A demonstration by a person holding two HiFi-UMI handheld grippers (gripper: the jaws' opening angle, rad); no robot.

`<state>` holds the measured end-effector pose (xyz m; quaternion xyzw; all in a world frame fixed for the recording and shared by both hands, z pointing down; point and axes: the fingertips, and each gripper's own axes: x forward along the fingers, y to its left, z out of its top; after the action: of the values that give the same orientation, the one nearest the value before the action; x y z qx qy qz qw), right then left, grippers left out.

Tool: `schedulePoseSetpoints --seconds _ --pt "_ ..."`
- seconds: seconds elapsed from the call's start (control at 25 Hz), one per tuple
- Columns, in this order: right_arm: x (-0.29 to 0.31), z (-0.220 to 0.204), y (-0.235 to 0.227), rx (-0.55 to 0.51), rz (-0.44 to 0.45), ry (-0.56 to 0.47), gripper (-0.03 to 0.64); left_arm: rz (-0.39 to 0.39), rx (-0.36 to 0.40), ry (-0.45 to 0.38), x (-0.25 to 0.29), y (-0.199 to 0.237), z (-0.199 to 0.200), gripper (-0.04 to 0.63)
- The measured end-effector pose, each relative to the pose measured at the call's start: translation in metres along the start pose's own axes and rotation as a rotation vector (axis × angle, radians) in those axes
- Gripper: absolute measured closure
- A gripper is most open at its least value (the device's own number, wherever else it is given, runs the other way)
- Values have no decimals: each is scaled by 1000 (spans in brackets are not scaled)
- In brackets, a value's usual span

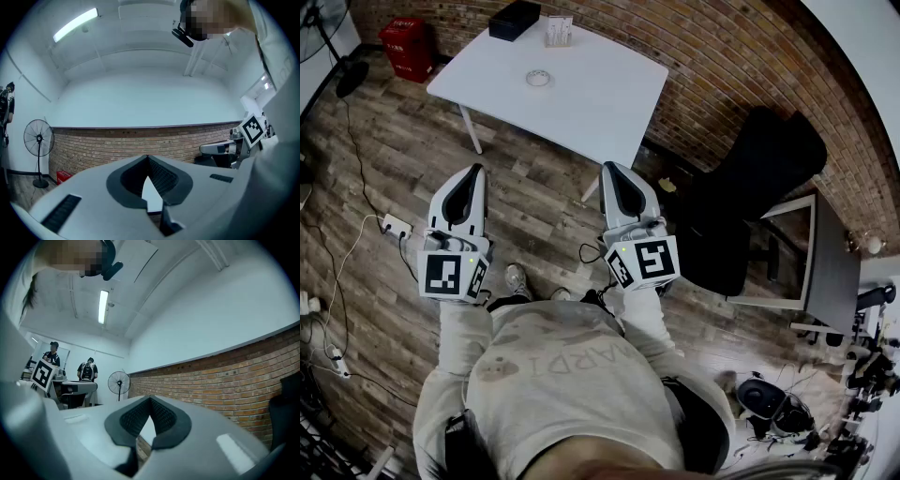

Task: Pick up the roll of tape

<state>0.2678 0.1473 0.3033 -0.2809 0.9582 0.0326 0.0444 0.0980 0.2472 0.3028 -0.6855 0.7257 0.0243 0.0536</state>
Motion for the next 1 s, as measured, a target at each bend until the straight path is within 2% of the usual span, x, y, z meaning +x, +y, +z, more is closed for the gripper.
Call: schedulePoseSetpoints --seconds 0.64,1.0 --pt "27 -2 2 -15 -13 -6 607 -23 -8 -13 18 22 -4 589" --pt "62 -10 10 -8 -42 -15 607 -54 -9 -23 37 57 -11 589"
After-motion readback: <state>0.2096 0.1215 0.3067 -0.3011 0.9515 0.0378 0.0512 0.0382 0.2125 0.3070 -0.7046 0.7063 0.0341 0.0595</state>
